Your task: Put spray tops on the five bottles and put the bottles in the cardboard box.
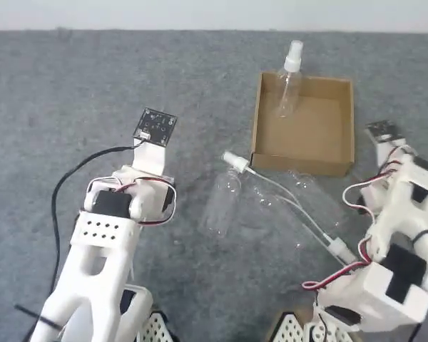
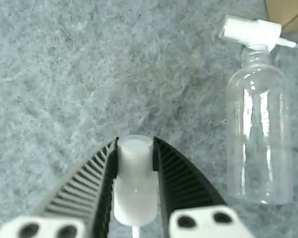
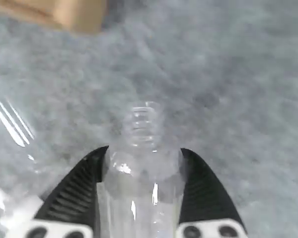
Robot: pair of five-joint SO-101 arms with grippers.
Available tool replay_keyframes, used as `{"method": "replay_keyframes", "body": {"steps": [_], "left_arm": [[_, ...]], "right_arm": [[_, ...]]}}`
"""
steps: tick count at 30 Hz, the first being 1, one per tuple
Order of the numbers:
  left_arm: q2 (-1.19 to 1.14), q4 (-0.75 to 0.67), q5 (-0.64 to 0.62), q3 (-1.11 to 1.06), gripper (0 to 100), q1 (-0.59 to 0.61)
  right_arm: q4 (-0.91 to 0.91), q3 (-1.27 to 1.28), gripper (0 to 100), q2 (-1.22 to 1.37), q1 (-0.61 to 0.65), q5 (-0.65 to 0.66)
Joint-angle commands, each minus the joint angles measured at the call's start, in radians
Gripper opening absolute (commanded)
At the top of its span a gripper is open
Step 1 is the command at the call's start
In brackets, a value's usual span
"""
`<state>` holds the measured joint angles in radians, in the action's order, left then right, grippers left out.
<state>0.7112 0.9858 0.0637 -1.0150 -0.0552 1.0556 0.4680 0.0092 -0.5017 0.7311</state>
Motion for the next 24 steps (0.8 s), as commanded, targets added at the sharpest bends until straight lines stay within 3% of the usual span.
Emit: {"method": "replay_keyframes", "body": {"steps": [1, 7, 14, 19, 24], "left_arm": [[0.083, -0.023, 0.008, 0.059, 1, 0.000], [0.315, -0.006, 0.009, 0.127, 1, 0.008], [0.437, 0.163, 0.002, 0.377, 1, 0.008], [0.437, 0.175, -0.106, 0.565, 1, 0.008], [0.437, 0.115, -0.207, 0.674, 1, 0.006]], "right_arm": [[0.110, -0.118, 0.5, -0.176, 0.002, -0.014], [0.208, -0.104, 0.5, -0.518, 0.202, -0.175], [0.222, -0.003, 0.5, -0.826, 0.665, -0.384], [0.113, 0.092, 0.5, -0.862, 0.989, -0.480], [-0.099, 0.224, 0.6, -0.862, 1.158, -0.572]]}}
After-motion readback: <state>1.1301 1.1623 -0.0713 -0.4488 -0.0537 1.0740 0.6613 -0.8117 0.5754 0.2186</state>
